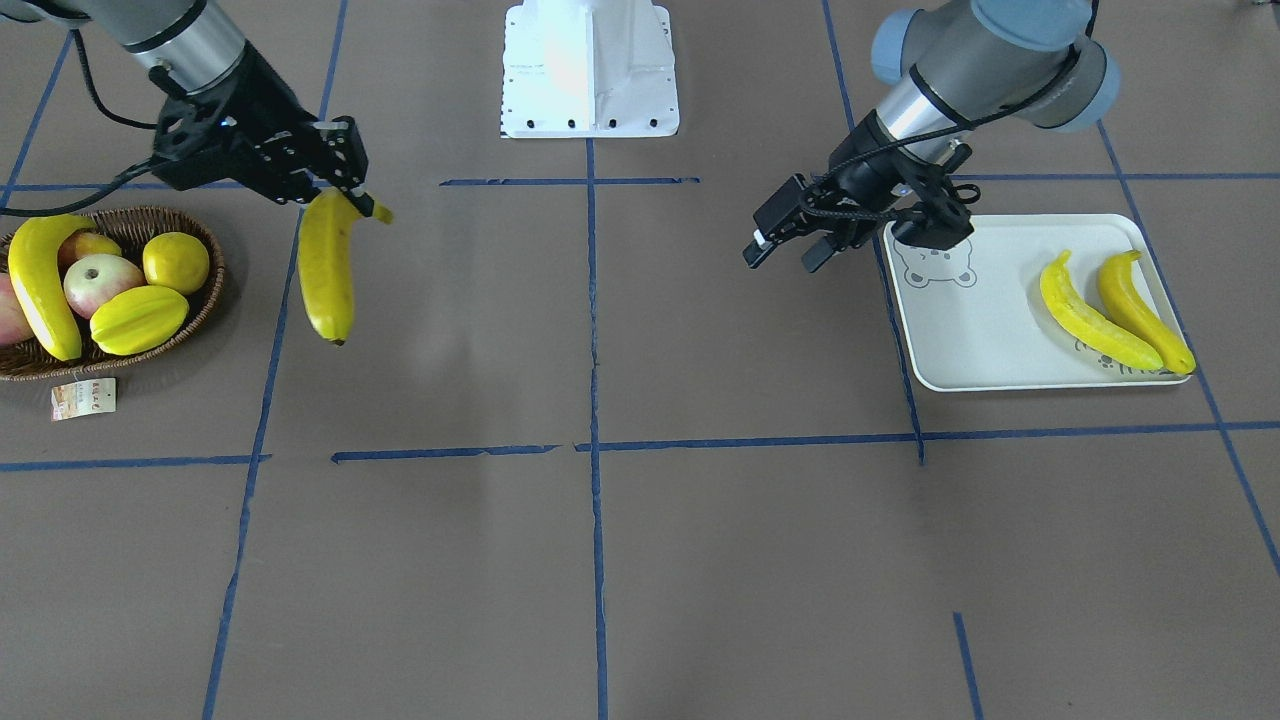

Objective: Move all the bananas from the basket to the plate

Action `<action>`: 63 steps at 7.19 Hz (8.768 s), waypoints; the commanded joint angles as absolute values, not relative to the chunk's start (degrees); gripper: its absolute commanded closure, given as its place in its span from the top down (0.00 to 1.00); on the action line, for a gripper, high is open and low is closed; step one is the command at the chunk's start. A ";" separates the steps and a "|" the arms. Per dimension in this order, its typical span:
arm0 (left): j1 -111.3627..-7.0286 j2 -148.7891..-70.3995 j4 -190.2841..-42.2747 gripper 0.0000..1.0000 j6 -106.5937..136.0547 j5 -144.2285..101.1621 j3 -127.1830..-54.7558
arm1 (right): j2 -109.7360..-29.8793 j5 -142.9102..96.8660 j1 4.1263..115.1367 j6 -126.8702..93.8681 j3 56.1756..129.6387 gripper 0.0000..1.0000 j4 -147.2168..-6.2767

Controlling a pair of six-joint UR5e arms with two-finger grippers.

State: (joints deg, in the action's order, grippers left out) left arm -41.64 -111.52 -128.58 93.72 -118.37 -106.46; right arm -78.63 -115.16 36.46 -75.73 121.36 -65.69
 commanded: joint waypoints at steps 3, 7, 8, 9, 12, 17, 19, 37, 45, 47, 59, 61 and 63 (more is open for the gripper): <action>-40.25 -116.18 -128.67 1.00 95.88 -115.85 -105.73 | -67.34 -106.64 27.27 -81.28 108.48 0.01 -47.23; -39.20 -118.56 -128.67 0.99 98.96 -115.49 -106.08 | -62.33 -95.64 20.40 -88.84 105.21 0.01 -42.80; -37.72 -119.00 -128.58 1.00 99.49 -115.49 -105.65 | -61.79 -93.62 19.61 -89.12 104.68 0.01 -42.89; -35.96 -119.09 -128.50 1.00 99.49 -114.71 -105.56 | -60.48 -93.52 19.51 -89.30 103.11 0.02 -42.80; -32.79 -119.61 -128.41 0.95 99.40 -110.58 -104.95 | -59.15 -93.52 19.42 -89.38 102.04 0.06 -42.80; -31.99 -120.15 -128.41 0.39 99.40 -109.51 -104.68 | -59.15 -93.52 18.72 -89.38 102.13 0.10 -42.63; -31.91 -120.06 -127.71 0.00 99.40 -109.42 -104.59 | -59.15 -93.52 18.72 -89.38 102.13 0.50 -42.63; -53.42 -93.61 -98.47 0.00 90.76 -109.69 -111.65 | -85.93 -121.78 49.44 -41.29 123.58 1.00 -90.97; -53.35 -86.84 -127.79 0.47 99.14 -113.29 -94.22 | -91.76 -125.33 56.95 -28.04 123.49 1.00 -90.97; -53.35 -85.25 -131.04 1.00 98.35 -113.73 -94.57 | -91.84 -125.33 57.04 -28.04 123.49 1.00 -90.97; -44.91 -91.14 -130.17 1.00 90.26 -117.25 -110.39 | -112.50 -126.48 58.73 -42.98 108.47 0.99 -47.99; -44.82 -91.23 -130.17 1.00 90.26 -117.25 -110.39 | -113.63 -123.33 55.47 -42.63 106.88 0.99 -47.90; -43.42 -91.23 -130.08 1.00 90.35 -115.59 -110.13 | -114.08 -123.22 55.46 -42.54 106.79 0.98 -47.90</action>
State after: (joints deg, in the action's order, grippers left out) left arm -44.14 -91.22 -130.11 90.29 -116.83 -110.25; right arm -113.70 -123.53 55.68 -42.58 106.94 -47.92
